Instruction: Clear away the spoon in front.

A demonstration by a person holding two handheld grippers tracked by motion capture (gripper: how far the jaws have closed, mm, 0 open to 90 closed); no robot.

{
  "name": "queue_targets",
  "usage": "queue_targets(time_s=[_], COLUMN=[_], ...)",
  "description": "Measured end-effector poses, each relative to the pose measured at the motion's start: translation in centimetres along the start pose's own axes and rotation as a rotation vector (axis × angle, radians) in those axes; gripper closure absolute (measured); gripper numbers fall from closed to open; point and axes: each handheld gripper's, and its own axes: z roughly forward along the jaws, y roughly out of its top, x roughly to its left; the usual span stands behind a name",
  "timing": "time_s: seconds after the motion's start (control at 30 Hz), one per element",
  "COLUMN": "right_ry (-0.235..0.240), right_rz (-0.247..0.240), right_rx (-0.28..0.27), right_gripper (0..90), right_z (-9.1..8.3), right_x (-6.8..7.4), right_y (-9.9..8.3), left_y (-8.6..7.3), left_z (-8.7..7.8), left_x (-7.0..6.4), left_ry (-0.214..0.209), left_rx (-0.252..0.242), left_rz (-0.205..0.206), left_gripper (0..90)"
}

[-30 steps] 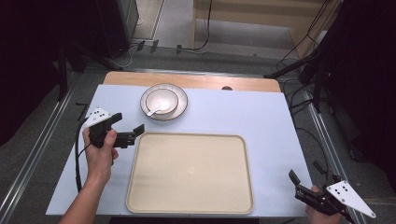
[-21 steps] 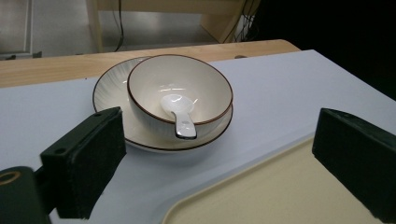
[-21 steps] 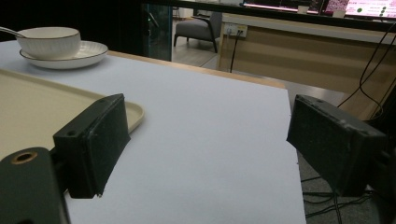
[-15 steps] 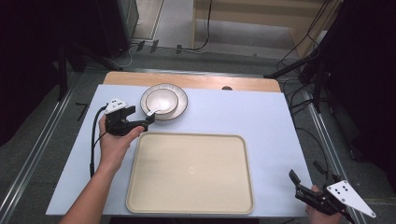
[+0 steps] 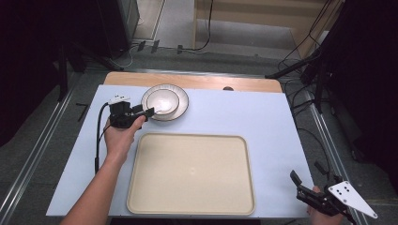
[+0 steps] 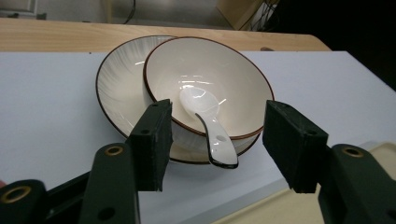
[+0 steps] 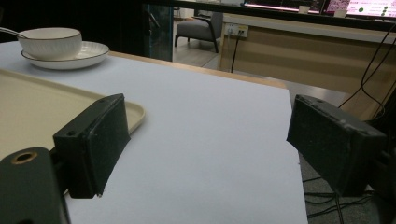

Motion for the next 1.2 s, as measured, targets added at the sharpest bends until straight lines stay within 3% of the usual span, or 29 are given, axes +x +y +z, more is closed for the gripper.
queue_targets(time_s=[0.23,0.37,0.6,0.9,1.0,1.2], right_ry=[0.0,0.001,0.001,0.0,0.001,0.001], right_rz=[-0.001,-0.004,-0.005,-0.005,-0.006,-0.005], right_rx=[-0.001,0.002,0.004,-0.001,0.0,0.001], right_gripper=[13.3,13.3,13.3,13.3,13.3,13.3], right_z=[0.1,0.1,0.1,0.1,0.1,0.1], right_x=[-0.1,-0.1,-0.1,-0.1,-0.1,-0.1], right_y=[0.0,0.0,-0.1,0.0,0.0,0.0], left_y=[0.0,0.0,0.1,0.0,0.0,0.1], left_z=[1.2,1.6,1.7,1.8,1.7,1.7], left_x=[0.8,1.2,1.1,0.8,0.6,0.3], left_ry=[0.027,0.009,-0.025,-0.051,-0.041,-0.06], left_rx=[0.051,0.067,0.071,0.111,0.108,0.115], left_rz=[-0.061,-0.115,-0.16,-0.168,-0.159,-0.138], left_gripper=[49.7,54.2,68.5,69.8,74.9,86.0])
